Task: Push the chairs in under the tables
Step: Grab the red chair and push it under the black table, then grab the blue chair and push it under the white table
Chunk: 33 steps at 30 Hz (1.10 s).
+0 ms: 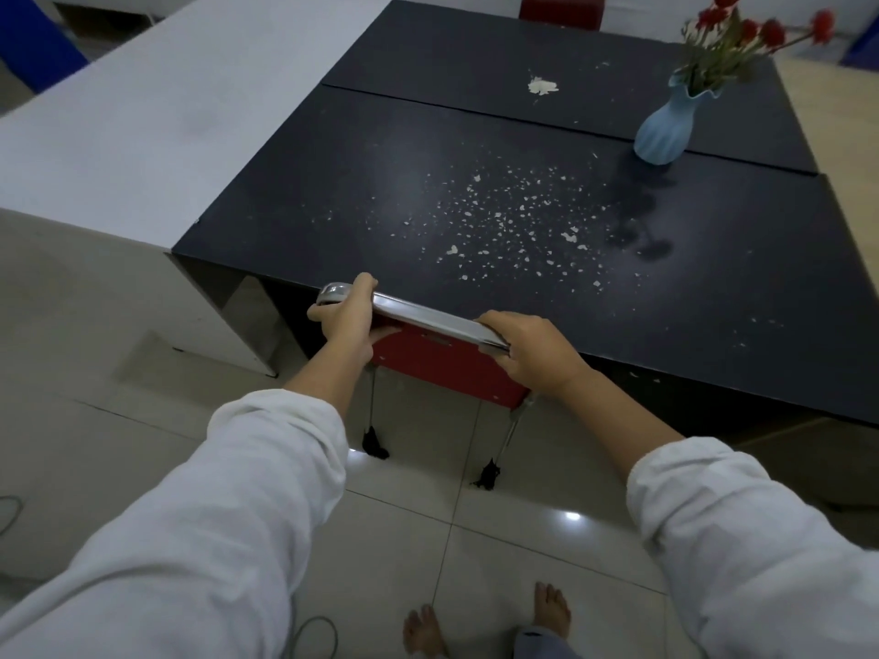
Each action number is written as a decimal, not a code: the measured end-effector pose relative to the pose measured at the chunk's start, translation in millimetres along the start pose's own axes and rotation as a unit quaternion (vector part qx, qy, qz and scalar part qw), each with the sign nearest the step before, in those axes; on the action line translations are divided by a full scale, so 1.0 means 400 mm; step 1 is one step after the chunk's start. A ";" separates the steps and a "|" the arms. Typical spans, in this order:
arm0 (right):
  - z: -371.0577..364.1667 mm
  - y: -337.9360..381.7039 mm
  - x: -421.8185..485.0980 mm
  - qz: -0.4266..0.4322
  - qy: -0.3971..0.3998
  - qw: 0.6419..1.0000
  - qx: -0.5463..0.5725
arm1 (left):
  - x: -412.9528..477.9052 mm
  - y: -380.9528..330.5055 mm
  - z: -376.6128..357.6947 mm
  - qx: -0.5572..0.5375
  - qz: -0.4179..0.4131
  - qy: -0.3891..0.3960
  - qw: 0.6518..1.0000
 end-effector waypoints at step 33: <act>-0.116 0.253 0.651 -0.100 0.071 0.991 0.047 | 0.276 -0.511 0.224 0.502 -0.236 0.049 0.830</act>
Point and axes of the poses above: each hand's wrist, its own x-axis towards the middle knuckle, its own z-axis out of the back of the hand, y = z × x, the point moved 8 cm from there along x, towards the middle knuckle, and after that the axes turned 10 degrees about x, right-handed, at the moved point
